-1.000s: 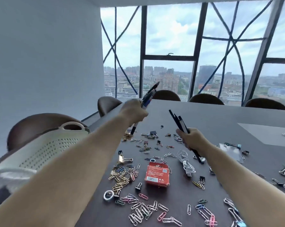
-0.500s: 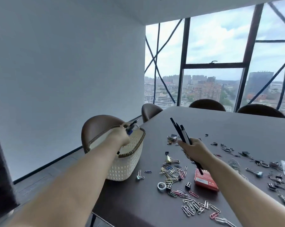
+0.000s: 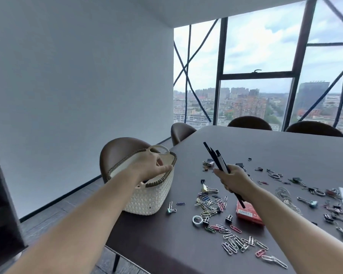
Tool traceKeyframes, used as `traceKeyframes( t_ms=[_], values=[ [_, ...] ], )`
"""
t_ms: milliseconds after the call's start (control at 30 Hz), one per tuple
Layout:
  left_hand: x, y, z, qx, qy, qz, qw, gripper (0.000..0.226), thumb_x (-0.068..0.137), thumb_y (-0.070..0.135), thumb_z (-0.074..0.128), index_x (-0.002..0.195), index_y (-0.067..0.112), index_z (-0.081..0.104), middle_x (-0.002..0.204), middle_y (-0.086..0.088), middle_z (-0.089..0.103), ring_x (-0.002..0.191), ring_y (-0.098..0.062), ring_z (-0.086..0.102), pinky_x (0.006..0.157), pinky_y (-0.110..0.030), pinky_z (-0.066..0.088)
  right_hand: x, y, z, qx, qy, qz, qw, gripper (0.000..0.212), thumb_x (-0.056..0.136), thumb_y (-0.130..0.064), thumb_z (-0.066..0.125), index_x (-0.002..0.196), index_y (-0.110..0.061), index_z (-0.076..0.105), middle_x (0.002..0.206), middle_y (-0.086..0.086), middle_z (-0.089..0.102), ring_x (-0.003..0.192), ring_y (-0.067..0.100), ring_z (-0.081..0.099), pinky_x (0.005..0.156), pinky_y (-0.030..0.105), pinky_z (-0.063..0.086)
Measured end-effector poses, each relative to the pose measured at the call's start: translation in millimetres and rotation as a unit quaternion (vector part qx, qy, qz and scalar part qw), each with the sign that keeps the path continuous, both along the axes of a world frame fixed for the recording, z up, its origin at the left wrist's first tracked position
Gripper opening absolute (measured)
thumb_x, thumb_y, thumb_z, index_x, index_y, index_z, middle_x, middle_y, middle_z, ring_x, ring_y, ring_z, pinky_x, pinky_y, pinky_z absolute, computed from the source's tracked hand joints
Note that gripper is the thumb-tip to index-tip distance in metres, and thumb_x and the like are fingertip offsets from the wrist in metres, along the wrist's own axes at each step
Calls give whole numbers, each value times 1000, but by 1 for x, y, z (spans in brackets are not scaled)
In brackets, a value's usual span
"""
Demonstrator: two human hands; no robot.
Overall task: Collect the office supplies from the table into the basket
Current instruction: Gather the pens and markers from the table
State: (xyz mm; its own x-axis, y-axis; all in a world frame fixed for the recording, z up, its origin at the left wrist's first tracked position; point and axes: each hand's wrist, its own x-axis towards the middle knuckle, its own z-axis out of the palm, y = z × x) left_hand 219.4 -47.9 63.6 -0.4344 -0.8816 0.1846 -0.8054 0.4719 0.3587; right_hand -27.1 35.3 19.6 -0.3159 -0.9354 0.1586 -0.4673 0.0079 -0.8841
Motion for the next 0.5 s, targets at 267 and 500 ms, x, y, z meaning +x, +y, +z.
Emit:
traceKeyframes(
  t_ms=[267, 500],
  values=[
    [21, 13, -16, -102, -168, -111, 974, 29, 82, 45, 62, 86, 17, 67, 80, 2, 64, 79, -13, 57, 73, -29, 44, 18, 2, -3, -9, 16, 10, 1000, 30, 89, -25, 56, 63, -15, 44, 52, 0, 43, 44, 15, 37, 44, 24, 31],
    [74, -5, -38, -139, -38, -186, 972, 77, 53, 87, 36, 89, 30, 73, 84, 34, 60, 97, 12, 46, 102, -23, 18, 68, -11, 43, -68, 39, 92, 993, 29, 93, -30, 51, 69, -15, 44, 57, 1, 42, 47, 14, 38, 49, 24, 34]
  ],
)
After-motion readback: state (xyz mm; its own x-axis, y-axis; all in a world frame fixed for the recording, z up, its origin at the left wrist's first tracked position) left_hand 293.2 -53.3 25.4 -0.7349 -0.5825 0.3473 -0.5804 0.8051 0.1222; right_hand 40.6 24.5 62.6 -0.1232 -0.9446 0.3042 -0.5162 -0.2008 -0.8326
